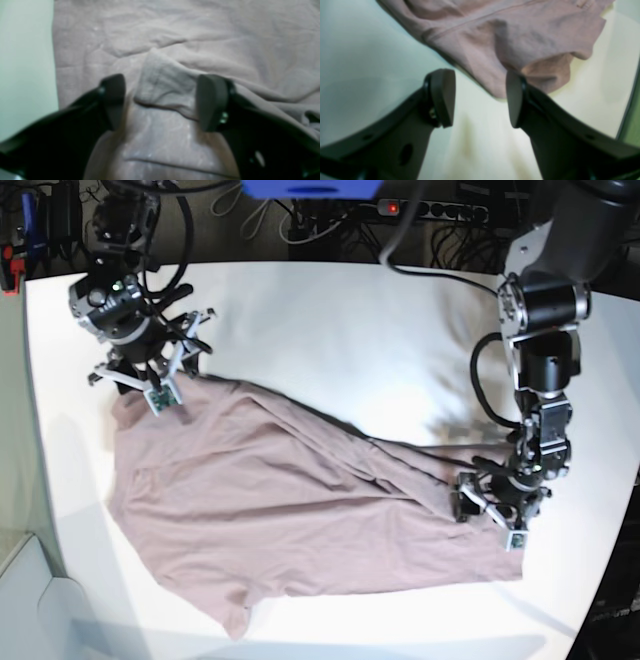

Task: Layout the t-shirt on the table in an organized manner, then fold the t-shirt properly
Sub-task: 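Grasp the shirt's side edge with the left gripper, then pull the side edge outward with the left gripper to flatten the shirt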

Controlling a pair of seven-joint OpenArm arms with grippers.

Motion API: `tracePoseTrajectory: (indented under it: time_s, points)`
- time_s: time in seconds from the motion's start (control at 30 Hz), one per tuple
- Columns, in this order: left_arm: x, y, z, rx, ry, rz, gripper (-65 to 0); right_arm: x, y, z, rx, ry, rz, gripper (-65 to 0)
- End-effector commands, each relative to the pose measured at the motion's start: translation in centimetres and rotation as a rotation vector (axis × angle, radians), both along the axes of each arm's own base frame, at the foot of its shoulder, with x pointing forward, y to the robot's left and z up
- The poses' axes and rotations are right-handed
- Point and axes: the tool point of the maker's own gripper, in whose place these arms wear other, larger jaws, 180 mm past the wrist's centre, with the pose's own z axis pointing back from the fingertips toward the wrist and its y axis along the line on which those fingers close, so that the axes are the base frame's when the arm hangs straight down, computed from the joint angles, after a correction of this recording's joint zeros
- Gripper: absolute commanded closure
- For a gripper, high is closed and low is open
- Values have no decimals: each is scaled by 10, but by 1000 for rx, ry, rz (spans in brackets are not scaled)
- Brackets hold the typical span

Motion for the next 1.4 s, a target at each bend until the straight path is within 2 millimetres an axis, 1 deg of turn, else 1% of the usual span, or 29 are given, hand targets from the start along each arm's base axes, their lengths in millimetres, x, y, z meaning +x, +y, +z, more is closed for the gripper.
tracePoseTrajectory:
  time_s: [0.0,0.07,0.13,0.4,0.5,0.53,0.57,0.67,0.7,0.73,0.8,0.87,0.93,1.0,1.07,1.13,1.2,1.27,1.37]
  points:
    - [17,5,27,-4,-75,6,-353,7,1,11,12,-46,6,-328]
    - [17,2,26,-3,-72,0,-291,8,1,11,12,-47,6,-328]
    - [17,2,26,-4,-72,-2,-248,8,1,11,12,-47,6,-328]
    - [15,5,24,3,-64,0,-235,8,1,12,12,-49,6,-328]
    - [12,7,21,1,-65,5,-171,8,1,12,12,-49,6,-328]
    - [12,7,22,1,-67,5,-176,8,1,12,12,-49,6,-328]
    - [12,8,22,3,-67,12,-195,8,1,12,12,-49,6,-328]
    - [13,10,24,4,-72,17,-265,8,1,12,12,-49,6,-328]
    - [14,13,26,-1,-78,28,-295,8,1,12,12,-49,6,-328]
    - [14,19,28,-4,-82,43,-332,8,1,12,12,-49,6,-328]
    - [13,30,28,4,-77,59,-431,8,1,11,12,-47,6,-328]
    - [16,31,32,6,-84,59,-518,7,1,11,12,-46,6,-328]
    - [16,31,32,7,-84,59,-571,7,1,11,12,-46,6,-328]
    - [15,30,31,5,-81,56,-576,7,1,11,12,-46,6,-328]
    - [12,28,22,-7,-55,53,-575,7,1,11,12,-44,6,-328]
    - [17,19,18,2,-26,20,-575,7,1,11,12,-44,6,-328]
    - [14,12,10,15,2,-9,-575,7,1,11,12,-44,6,-328]
    - [17,9,13,21,-18,-19,-571,7,1,11,12,-44,6,-328]
    - [18,8,14,19,-33,-20,-520,6,1,10,12,-43,6,-328]
